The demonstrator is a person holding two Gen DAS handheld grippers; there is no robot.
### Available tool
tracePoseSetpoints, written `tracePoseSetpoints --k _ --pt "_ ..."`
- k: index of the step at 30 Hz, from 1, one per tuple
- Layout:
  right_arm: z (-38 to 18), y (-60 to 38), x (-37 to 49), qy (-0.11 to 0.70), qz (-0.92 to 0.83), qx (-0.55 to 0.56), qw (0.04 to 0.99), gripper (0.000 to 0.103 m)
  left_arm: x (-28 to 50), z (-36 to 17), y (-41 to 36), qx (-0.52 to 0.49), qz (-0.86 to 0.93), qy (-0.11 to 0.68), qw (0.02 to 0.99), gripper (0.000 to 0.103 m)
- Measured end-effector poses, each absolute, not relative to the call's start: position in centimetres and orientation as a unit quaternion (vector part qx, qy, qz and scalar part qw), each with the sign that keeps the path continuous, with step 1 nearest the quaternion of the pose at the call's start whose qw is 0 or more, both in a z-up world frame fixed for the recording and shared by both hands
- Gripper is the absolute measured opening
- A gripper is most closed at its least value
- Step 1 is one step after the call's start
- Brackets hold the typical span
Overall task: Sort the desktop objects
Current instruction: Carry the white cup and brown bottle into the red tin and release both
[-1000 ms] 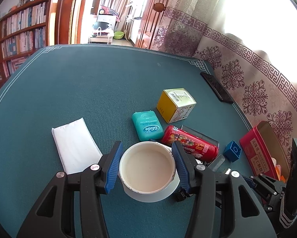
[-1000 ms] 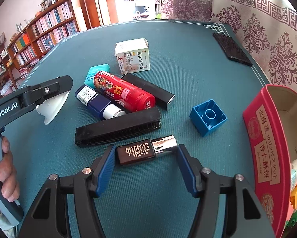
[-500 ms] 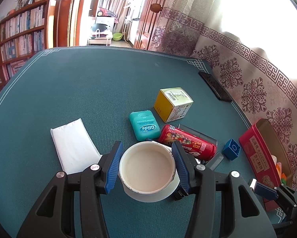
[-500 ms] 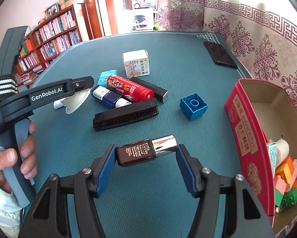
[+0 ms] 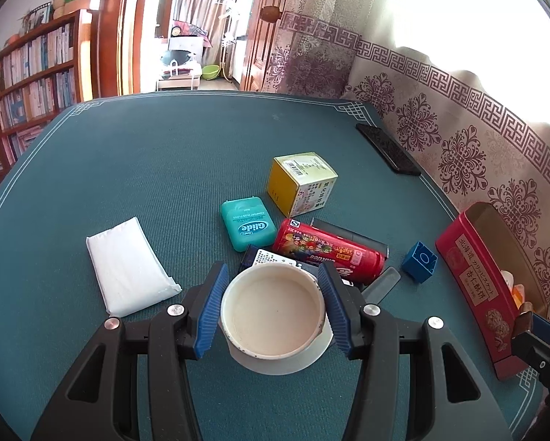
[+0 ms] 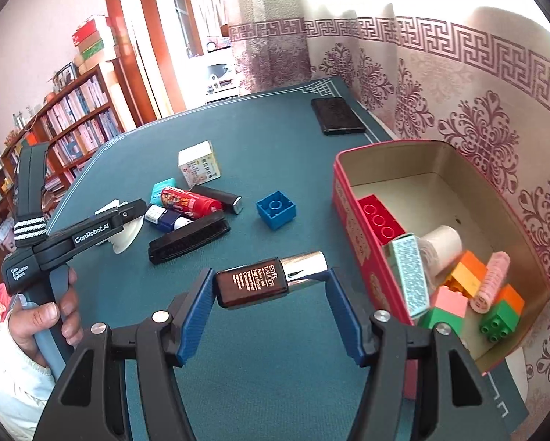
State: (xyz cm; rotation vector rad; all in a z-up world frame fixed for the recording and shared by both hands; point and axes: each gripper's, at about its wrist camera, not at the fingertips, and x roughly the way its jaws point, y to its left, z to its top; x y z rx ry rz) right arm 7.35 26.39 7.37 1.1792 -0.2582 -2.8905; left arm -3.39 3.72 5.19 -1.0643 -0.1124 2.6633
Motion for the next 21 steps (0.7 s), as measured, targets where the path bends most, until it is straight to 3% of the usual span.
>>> tracePoseSetpoints --k 21 --pt "7.4 38.1 12.1 -0.131 -0.923 0.343 -0.111 0.066 0.2 8.3 12.2 -0.357 0.911 0.005 0.207 0.054"
